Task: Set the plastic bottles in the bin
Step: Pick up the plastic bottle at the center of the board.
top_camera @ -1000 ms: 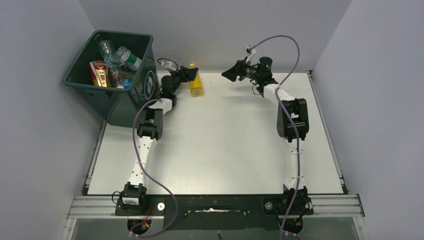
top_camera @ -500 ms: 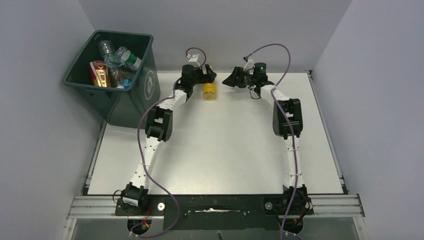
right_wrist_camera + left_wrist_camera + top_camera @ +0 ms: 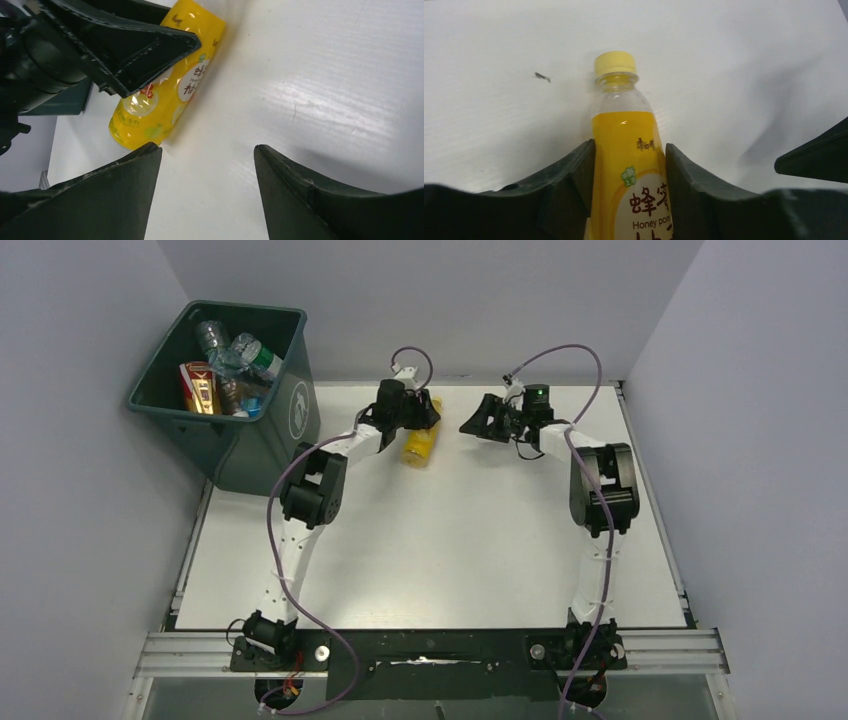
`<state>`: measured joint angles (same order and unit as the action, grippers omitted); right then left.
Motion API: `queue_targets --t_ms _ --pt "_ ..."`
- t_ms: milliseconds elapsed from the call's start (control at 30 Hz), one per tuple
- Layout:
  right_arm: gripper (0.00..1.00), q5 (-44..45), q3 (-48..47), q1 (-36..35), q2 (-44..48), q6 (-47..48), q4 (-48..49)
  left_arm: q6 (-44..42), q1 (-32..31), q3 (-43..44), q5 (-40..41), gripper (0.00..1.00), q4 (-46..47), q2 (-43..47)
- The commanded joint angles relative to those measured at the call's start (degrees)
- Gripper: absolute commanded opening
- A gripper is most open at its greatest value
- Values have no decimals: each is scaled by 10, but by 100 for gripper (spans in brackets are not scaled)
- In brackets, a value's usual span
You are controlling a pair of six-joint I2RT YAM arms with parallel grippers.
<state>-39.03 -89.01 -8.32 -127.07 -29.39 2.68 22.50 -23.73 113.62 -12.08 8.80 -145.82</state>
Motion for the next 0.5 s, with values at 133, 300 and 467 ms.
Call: queue_targets --t_ms 133,300,467 --pt "69 25 119 -22 197 12 -10 -6 -33 -166 -13 26 -24 145" --pt "69 48 182 -34 285 13 -35 -10 -31 -240 -12 26 -44 263" --pt "69 72 212 -63 353 12 -67 -30 -21 -216 2 26 -129 376"
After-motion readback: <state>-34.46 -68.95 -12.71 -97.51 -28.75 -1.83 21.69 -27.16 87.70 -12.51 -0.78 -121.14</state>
